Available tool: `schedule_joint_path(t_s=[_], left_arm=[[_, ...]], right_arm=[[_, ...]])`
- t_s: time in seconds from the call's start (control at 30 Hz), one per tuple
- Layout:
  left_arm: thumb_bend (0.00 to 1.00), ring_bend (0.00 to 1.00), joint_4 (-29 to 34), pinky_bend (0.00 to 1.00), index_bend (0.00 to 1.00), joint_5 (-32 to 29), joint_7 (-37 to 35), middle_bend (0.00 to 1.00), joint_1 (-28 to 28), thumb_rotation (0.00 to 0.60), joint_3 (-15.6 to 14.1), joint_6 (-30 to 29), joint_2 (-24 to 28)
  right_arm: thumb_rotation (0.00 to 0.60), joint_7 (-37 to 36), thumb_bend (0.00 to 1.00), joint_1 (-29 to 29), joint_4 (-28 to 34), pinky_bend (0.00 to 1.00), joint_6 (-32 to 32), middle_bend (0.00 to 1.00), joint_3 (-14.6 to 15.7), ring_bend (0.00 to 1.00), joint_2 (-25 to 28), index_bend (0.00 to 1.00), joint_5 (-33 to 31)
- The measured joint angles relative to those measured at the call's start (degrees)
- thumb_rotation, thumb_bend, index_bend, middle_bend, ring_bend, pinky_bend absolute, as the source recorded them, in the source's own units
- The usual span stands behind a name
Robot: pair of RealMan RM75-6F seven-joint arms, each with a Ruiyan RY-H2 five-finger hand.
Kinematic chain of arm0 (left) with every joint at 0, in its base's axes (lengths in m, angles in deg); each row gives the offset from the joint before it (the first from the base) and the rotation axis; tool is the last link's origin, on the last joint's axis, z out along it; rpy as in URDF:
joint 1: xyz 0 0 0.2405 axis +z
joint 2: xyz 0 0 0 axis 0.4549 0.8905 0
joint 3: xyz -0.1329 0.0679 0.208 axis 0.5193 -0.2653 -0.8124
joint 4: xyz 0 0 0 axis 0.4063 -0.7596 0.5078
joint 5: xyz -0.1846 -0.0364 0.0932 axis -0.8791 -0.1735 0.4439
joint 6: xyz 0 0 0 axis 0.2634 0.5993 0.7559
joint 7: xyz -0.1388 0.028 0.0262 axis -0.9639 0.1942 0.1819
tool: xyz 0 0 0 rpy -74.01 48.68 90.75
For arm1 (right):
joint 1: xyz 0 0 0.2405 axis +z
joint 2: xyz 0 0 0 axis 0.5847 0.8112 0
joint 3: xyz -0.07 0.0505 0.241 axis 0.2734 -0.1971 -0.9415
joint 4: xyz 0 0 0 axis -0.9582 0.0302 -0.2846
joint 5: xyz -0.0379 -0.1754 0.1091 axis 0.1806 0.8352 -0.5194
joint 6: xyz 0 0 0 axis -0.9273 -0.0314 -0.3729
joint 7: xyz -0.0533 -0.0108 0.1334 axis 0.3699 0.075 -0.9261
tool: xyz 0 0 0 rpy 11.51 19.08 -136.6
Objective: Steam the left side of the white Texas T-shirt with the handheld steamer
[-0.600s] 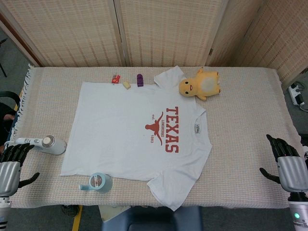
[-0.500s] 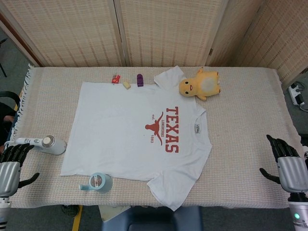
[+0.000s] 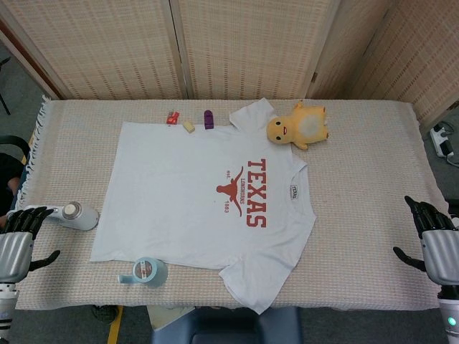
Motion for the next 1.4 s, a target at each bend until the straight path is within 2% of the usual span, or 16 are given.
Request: schedule_joint_path(t_s=[0.23,0.37,0.47,0.63,0.93,1.23,1.4], left_arm=[[0.24,0.15,-4.27,0.15,0.19,-4.20,-0.86,0.20,-4.24,0.600,2.15,7.67,-0.84],[0.25,0.14,-8.75,0.15,0.19,-7.44,-1.06,0.20,-7.13,0.600,2.97,13.50,-2.21],[0.25,0.14,-10.82,0.15,0.19,-9.06,-1.03,0.19,-8.51,0.600,3.36,15.59,-3.24],[0.27,0.14,-14.02,0.15,0.19,-10.48,-0.14,0.19,-9.63,0.600,3.44,17.84,-4.55],[0.28,0.15,-24.75,0.15,0.20,-13.19,2.02,0.20,-12.43,0.600,3.25,22.97,-8.98],[0.29,0.18,-33.84,0.16,0.26,-13.73,-0.50,0.25,-15.28,0.600,3.52,26.86,-13.76],[0.35,0.23,-38.59,0.18,0.33,-13.88,-1.30,0.31,-16.72,0.600,4.03,27.93,-16.31]], right_arm=[[0.600,1.10,0.08,1.15,3.03,0.25,0.85,0.16,-1.16,0.14,3.42,0.00,-0.12],[0.600,1.36,0.08,1.35,3.52,0.25,0.77,0.16,-1.32,0.14,3.89,0.00,0.18],[0.600,1.29,0.08,1.34,3.58,0.25,0.67,0.16,-1.30,0.14,3.90,0.00,0.27],[0.600,0.66,0.08,0.89,3.21,0.25,0.08,0.16,-1.18,0.14,3.73,0.00,0.05],[0.600,0.66,0.08,0.04,3.08,0.25,-1.69,0.16,-1.11,0.14,3.43,0.00,0.44],[0.600,1.18,0.08,-0.08,3.39,0.25,-1.64,0.16,-0.95,0.14,3.10,0.00,0.36],[0.600,1.54,0.08,-0.22,3.62,0.26,-1.69,0.16,-0.91,0.15,3.13,0.00,0.20]])
